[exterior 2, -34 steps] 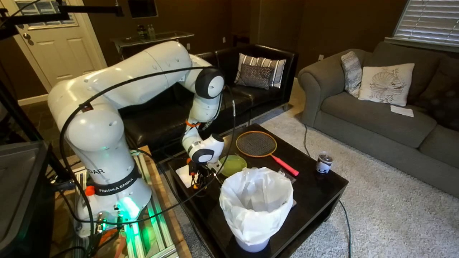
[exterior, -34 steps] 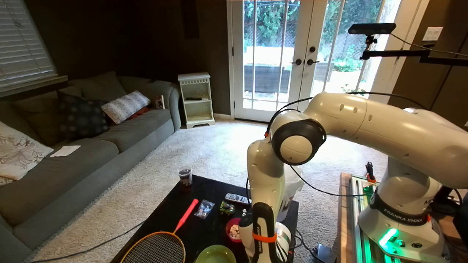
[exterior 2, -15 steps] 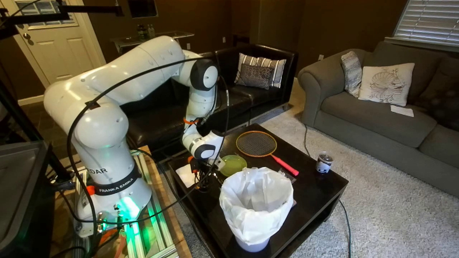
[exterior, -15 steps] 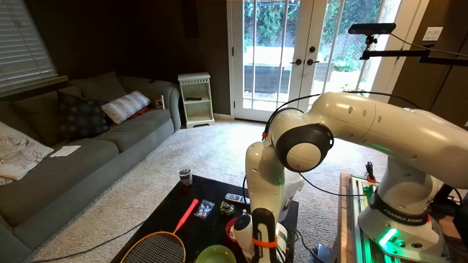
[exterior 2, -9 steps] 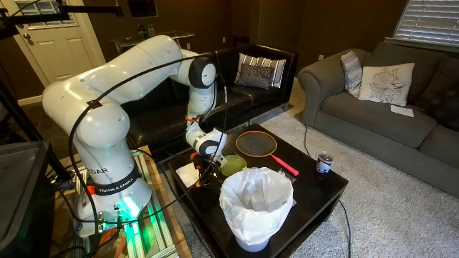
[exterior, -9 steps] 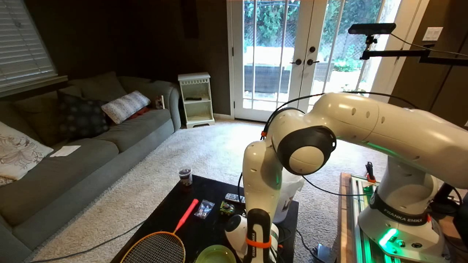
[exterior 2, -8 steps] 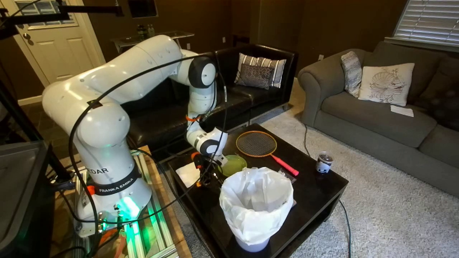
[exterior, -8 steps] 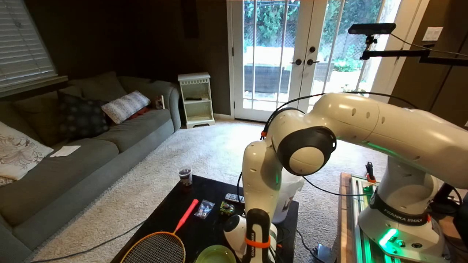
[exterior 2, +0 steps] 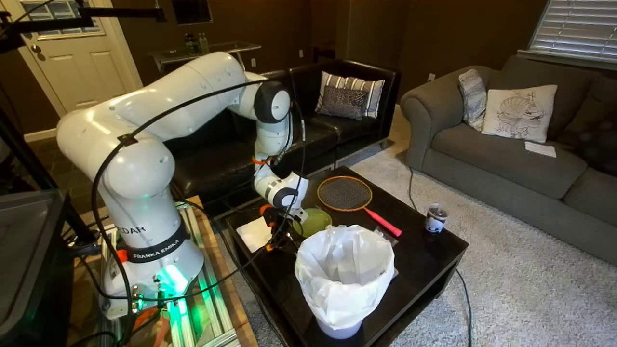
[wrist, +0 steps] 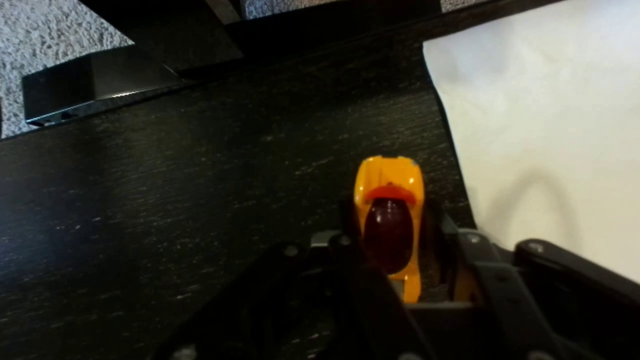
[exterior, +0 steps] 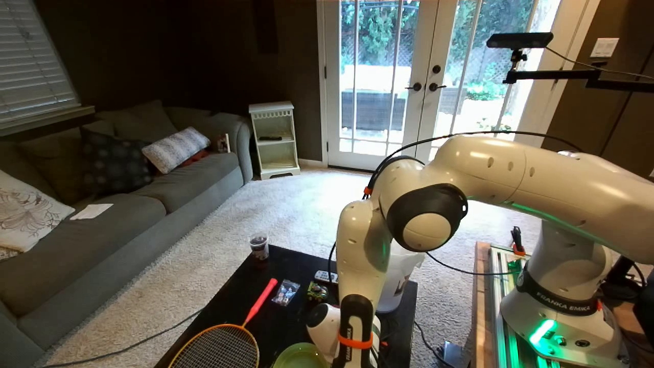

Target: Turn the small orange object around

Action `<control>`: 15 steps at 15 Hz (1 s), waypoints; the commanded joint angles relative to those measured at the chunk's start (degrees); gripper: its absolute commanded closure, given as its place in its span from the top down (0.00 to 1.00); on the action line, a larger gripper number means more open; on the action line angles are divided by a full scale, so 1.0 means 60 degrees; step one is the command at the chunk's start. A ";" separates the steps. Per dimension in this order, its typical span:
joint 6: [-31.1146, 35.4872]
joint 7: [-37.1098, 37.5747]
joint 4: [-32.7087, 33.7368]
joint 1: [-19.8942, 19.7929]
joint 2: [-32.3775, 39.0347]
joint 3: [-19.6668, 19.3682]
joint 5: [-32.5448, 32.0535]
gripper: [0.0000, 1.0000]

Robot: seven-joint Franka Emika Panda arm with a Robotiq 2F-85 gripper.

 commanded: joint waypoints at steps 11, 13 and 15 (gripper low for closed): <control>-0.0014 -0.0050 0.0330 0.0012 0.0328 0.0066 -0.0199 0.95; -0.0016 0.0039 0.0120 0.0084 0.0167 0.0039 -0.0177 1.00; 0.0313 0.0060 -0.0383 0.0131 -0.0135 0.0028 -0.0146 1.00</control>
